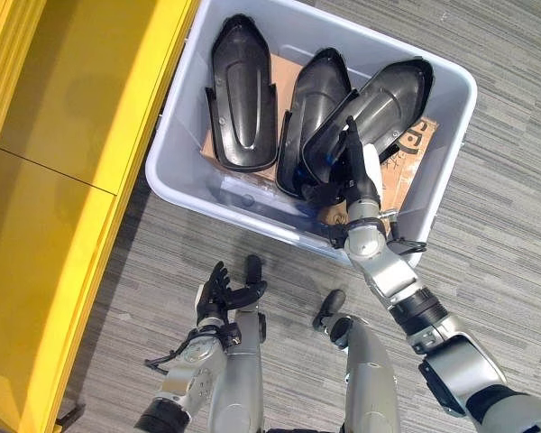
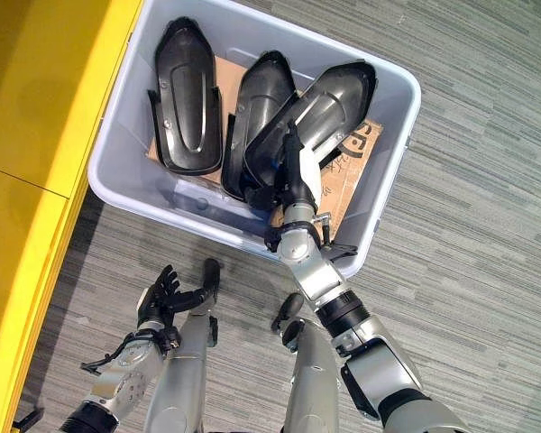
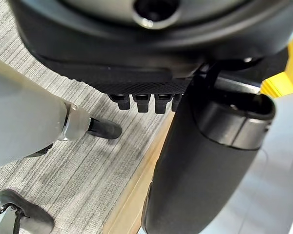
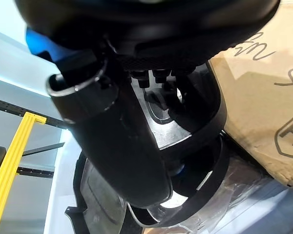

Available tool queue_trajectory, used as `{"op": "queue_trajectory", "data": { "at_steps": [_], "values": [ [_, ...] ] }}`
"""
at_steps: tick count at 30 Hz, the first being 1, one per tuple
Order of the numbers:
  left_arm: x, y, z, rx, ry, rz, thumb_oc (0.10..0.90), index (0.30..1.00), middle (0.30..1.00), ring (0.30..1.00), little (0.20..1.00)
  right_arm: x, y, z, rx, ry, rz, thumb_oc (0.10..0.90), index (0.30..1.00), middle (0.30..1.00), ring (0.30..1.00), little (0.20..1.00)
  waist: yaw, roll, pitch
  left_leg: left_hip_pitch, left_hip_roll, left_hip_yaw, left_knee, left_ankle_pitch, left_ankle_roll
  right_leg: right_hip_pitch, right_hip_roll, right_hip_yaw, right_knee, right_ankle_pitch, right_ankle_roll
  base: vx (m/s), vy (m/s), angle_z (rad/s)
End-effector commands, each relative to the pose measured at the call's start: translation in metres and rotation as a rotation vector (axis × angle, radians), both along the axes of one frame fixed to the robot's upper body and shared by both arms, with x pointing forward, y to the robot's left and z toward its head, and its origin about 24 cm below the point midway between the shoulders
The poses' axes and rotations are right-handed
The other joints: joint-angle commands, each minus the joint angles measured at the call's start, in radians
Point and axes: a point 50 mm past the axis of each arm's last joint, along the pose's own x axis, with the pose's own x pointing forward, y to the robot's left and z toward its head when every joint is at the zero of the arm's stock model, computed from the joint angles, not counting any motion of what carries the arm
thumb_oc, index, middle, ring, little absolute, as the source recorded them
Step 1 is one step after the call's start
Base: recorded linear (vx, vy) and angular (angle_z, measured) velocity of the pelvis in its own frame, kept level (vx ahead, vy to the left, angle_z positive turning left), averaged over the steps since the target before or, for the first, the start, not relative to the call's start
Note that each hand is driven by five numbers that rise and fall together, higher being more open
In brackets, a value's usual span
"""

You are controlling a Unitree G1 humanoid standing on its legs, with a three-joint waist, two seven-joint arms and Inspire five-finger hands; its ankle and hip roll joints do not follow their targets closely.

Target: Move parts from the plastic box to the shelf.

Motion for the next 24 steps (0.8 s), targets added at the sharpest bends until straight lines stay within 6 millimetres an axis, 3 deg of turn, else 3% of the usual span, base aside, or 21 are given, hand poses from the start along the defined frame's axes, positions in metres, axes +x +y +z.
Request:
{"op": "queue_trajectory", "data": {
  "at_steps": [1, 24],
  "values": [
    [-0.005, -0.009, 0.02, -0.058, -0.121, 0.008, 0.9, 1.0, 1.0, 1.0, 1.0, 0.01, 0.0, 0.053, -0.008, -0.192, -0.033, 0.9, 1.0, 1.0, 1.0, 1.0, 0.026, -0.002, -0.004, 0.024, -0.022, 0.026, 0.122, -0.197, 0.029, 0.122, -0.002, 0.092, -0.207, 0.072, 0.11, 0.0, 0.0, 0.0],
    [-0.002, -0.019, 0.027, -0.086, -0.164, -0.01, 0.9, 1.0, 1.0, 1.0, 1.0, 0.027, -0.012, 0.068, -0.088, -0.218, -0.2, 0.9, 1.0, 1.0, 1.0, 1.0, 0.037, 0.006, -0.004, -0.059, -0.042, 0.01, 0.115, -0.191, 0.043, 0.045, -0.01, 0.099, -0.207, 0.092, 0.119, 0.0, 0.004, 0.0]
  ]
}}
